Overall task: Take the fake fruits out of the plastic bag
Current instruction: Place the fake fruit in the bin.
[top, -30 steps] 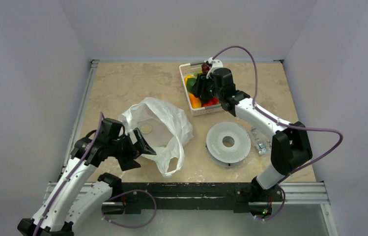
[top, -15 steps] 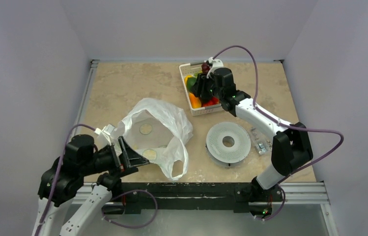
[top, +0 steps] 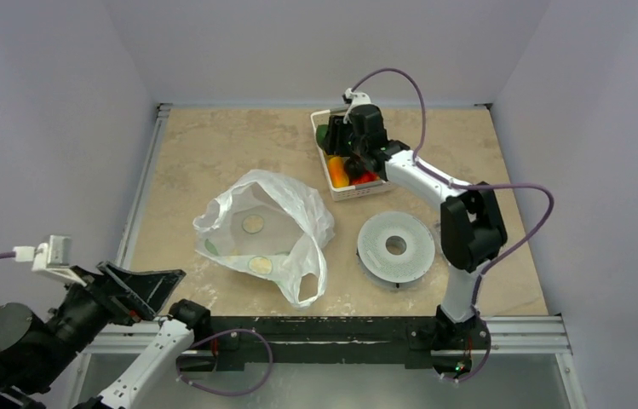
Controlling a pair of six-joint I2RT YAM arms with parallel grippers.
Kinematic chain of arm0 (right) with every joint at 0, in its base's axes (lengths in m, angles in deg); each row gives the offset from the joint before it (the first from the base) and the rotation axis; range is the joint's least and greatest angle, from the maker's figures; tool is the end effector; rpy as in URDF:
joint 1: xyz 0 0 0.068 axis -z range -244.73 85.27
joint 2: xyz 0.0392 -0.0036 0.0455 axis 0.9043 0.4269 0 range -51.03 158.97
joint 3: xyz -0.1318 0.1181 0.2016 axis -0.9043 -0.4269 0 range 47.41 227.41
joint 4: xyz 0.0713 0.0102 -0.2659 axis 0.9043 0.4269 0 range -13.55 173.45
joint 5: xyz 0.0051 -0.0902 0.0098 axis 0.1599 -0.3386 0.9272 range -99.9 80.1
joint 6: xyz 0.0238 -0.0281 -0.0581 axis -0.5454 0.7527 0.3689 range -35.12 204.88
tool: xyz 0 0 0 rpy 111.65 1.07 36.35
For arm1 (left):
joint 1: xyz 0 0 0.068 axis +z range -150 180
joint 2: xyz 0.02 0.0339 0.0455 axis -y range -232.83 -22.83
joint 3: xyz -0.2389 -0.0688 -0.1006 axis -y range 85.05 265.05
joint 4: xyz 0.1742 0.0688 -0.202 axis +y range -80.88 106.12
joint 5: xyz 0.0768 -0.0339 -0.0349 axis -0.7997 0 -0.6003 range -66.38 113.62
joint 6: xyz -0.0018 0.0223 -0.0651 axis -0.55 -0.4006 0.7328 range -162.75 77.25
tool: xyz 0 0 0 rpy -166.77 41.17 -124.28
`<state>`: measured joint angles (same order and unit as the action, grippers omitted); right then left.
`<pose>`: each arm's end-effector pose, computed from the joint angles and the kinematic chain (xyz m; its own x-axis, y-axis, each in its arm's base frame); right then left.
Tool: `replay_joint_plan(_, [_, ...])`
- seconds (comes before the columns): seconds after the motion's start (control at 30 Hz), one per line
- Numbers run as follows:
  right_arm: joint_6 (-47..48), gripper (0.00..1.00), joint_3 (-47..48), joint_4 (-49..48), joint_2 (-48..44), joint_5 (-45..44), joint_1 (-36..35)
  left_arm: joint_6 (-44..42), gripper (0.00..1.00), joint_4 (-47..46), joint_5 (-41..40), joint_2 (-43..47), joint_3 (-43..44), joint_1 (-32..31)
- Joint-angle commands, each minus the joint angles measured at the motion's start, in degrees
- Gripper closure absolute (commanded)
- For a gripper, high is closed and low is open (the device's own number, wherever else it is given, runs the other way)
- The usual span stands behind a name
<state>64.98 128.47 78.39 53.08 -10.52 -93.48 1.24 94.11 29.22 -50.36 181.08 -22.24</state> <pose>0.4064 0.2223 0.2636 -0.5090 0.1089 -0.8538 -0.3181 0.8979 0.3042 -0.0450 0.0125 0.4603 -0.5109 -0.5379 -0.6705 0.1508 0.7119 -0.6859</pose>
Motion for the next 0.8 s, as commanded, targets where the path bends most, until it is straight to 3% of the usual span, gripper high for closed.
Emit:
replay_joint_plan(0.0, [1.6,0.95,10.2,1.6,7.5,-5.5,-0.2,-5.1,0.06,3.9,-12.1,-3.6,7.8,0.1])
replay_joint_plan(0.17, [4.5,0.80,22.0,8.9,16.4,-12.5,-0.2,-8.1,0.06,4.9,-17.7,-3.3,10.7,0.1])
replay_joint_plan(0.43, [6.4,0.24,24.2,10.7,18.3,-12.8,-0.6,-9.9,0.06,5.4,-20.3,-2.3,8.7,0.1])
replay_joint_plan(0.53, [8.3,0.09,23.6,11.0,16.5,-14.8,-1.9,-10.0,0.06,3.8,-20.9,-1.5,7.7,0.1])
replay_joint_plan(0.77, [9.3,0.01,22.2,17.7,7.2,-20.8,-5.3,-10.2,0.06,1.3,-20.1,-0.7,5.1,0.1])
